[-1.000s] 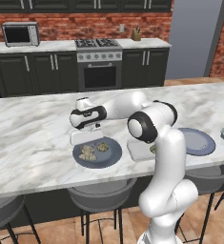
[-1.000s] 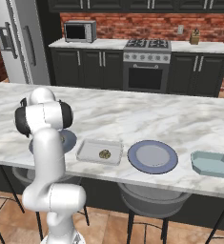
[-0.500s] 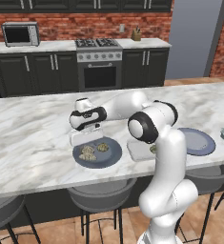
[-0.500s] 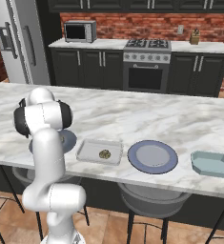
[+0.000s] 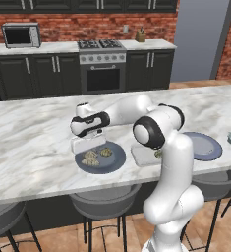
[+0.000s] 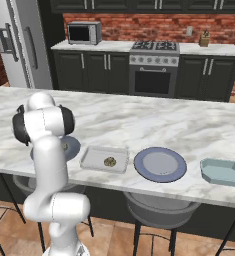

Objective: Place two dumplings into each of the tupperware containers and then place the containers in the fridge.

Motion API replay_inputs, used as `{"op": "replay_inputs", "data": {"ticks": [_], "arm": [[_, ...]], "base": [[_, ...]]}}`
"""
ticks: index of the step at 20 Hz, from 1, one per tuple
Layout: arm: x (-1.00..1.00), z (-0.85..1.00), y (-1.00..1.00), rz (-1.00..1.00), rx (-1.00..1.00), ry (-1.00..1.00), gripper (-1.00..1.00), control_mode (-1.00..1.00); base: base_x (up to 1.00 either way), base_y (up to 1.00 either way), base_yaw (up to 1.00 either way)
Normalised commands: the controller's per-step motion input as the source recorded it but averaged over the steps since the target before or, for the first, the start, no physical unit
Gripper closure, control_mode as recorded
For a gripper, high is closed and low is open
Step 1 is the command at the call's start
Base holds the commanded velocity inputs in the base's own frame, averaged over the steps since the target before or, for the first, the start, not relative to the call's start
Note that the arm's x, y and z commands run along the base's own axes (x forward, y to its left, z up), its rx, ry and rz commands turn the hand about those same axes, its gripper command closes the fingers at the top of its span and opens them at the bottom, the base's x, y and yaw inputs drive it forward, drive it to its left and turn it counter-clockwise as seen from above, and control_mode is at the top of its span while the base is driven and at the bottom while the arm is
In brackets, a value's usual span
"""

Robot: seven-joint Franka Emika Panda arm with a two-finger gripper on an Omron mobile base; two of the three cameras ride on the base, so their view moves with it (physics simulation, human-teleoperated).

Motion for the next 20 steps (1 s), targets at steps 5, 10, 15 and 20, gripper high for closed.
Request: {"op": "replay_inputs", "data": {"ticks": [5,10,15,20], "arm": [[-0.20,-0.16,0.00,0.00,0.00,0.00,-1.00,-1.00],[0.27,-0.07,0.00,0.00,0.04,-0.02,-1.00,-1.00],[0.11,-0.28,0.00,0.00,0.01,-0.01,-1.00,-1.00],[-0.04,-0.49,0.00,0.00,0.00,0.00,1.00,-1.00]], "base": [[0.00,0.00,0.00],[0.00,0.00,0.00],[0.00,0.00,0.00],[0.00,0.00,0.00]]}}
